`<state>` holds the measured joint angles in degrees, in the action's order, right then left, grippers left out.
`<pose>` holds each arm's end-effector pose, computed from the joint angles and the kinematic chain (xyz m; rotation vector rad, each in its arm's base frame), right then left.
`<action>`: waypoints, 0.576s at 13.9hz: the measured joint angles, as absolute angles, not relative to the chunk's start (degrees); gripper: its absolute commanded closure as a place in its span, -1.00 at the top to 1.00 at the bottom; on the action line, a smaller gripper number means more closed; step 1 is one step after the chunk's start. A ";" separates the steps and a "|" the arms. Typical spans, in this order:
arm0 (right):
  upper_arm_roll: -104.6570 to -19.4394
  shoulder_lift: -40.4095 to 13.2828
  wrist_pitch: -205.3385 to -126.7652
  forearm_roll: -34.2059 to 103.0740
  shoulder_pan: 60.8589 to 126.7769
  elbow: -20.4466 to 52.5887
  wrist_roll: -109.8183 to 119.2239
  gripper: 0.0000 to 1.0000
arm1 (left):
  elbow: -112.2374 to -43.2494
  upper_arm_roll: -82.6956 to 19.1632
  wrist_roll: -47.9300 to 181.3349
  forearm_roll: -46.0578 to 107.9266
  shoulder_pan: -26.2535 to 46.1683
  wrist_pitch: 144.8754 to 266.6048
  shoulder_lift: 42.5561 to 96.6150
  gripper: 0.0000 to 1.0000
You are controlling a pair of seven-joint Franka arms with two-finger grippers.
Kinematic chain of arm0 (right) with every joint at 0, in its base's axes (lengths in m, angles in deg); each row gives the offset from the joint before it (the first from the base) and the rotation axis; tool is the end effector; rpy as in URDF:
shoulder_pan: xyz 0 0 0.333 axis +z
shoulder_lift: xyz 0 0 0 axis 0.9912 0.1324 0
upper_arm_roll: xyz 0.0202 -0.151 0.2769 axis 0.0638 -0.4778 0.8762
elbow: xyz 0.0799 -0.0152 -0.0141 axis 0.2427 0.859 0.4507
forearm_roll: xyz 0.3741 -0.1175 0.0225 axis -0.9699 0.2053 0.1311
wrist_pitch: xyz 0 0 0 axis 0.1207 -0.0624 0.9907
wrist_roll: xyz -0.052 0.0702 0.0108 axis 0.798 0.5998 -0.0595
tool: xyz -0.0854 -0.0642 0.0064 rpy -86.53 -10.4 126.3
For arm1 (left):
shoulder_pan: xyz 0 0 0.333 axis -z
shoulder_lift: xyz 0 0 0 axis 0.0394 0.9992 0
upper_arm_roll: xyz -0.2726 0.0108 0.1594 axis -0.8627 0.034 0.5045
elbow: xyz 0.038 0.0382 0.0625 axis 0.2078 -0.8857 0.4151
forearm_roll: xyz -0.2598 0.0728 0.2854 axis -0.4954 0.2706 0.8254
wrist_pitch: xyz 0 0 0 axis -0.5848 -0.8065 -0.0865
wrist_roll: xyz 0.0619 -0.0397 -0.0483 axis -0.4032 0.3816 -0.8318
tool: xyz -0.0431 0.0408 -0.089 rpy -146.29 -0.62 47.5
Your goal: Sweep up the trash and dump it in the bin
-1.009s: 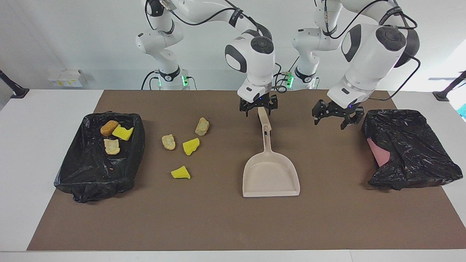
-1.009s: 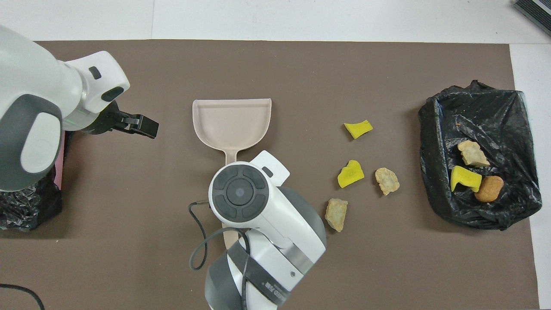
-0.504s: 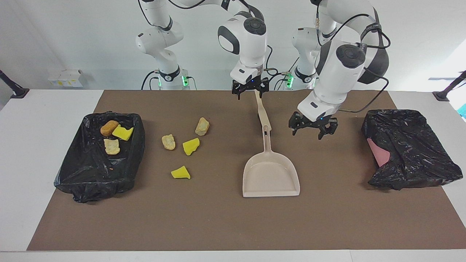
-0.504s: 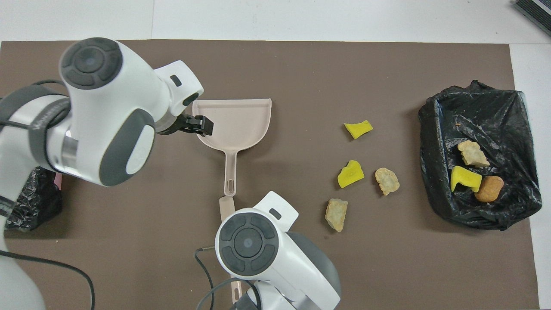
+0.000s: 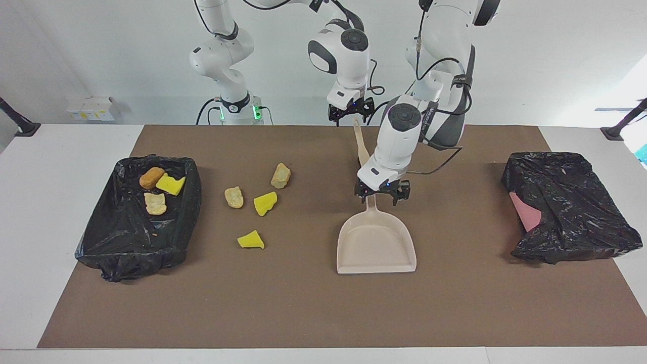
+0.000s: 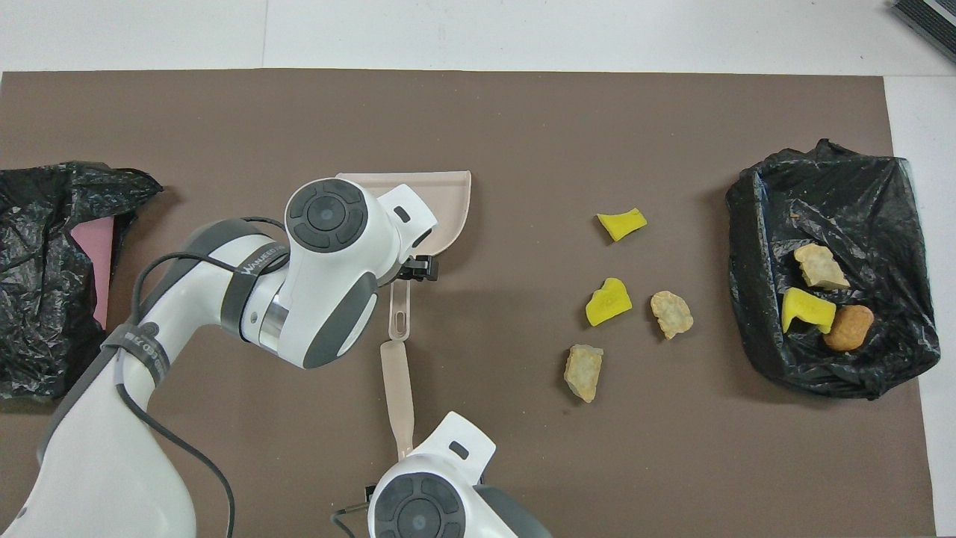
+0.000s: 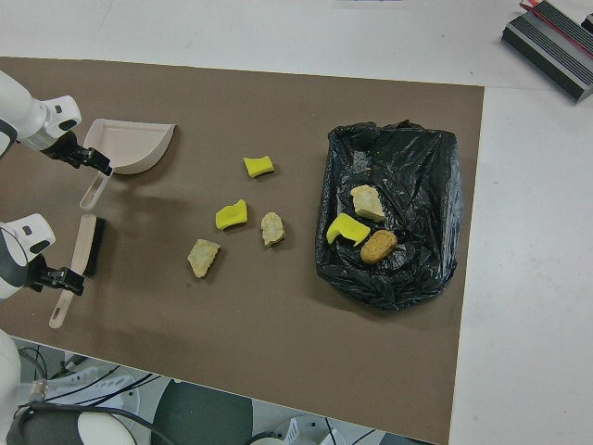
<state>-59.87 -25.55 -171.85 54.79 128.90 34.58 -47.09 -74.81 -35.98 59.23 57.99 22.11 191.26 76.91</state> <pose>0.3004 0.4558 0.3801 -3.0566 -0.1715 0.2219 0.5368 -0.3234 0.3623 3.1177 -0.2557 0.0044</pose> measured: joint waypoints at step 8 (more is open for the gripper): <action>-59.87 -22.30 -178.30 54.78 132.12 36.91 -47.76 -0.13 | -77.13 -36.01 58.23 53.12 22.89 189.27 75.92 -1.00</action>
